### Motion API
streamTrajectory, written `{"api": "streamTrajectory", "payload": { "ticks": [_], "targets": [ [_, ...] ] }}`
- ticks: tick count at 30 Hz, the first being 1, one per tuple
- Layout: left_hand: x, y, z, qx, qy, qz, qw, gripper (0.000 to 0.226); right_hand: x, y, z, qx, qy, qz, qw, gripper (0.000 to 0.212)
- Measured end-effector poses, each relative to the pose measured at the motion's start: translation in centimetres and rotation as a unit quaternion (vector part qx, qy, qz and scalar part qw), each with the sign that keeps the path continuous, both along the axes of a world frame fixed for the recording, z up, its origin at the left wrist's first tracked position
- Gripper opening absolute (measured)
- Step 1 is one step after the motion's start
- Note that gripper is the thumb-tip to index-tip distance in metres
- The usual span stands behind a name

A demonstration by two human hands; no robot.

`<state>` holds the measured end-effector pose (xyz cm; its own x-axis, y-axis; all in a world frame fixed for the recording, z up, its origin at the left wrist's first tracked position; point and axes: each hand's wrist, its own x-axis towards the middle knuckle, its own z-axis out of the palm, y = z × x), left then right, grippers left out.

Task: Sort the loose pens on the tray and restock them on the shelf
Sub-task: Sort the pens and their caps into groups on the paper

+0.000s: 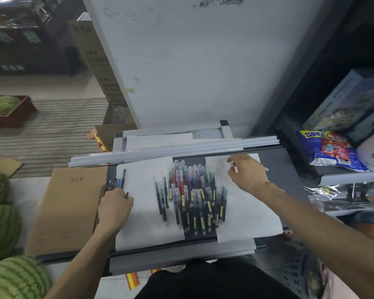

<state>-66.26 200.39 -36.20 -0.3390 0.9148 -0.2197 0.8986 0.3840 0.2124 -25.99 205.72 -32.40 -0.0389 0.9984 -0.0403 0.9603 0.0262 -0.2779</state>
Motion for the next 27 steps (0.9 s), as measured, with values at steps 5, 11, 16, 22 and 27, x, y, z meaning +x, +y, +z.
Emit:
{"api": "streamTrajectory", "payload": {
  "ticks": [5,11,16,22,27],
  "targets": [
    [2.0,-0.4,3.1,0.044,-0.167,0.011,0.985,0.018,-2.5,-2.4,2.7,-0.045,0.308,-0.117,0.943,0.019],
    [6.8,-2.1,8.7,-0.021,-0.444,-0.071,0.893,0.016,-5.6,-6.6,7.3,-0.142,0.527,-0.037,0.837,0.023],
    [9.1,-4.3,13.1,0.050,-0.422,-0.217,0.879,0.017,-6.6,-8.6,10.2,-0.130,0.543,-0.001,0.830,0.015],
    [9.9,-4.7,15.1,0.101,-0.390,-0.248,0.881,0.014,-6.4,-8.7,11.4,-0.094,0.500,0.042,0.860,0.014],
    [9.5,-4.5,14.7,0.113,-0.353,-0.267,0.890,0.023,-6.7,-8.4,11.4,-0.085,0.469,0.055,0.878,0.015]
  ]
}}
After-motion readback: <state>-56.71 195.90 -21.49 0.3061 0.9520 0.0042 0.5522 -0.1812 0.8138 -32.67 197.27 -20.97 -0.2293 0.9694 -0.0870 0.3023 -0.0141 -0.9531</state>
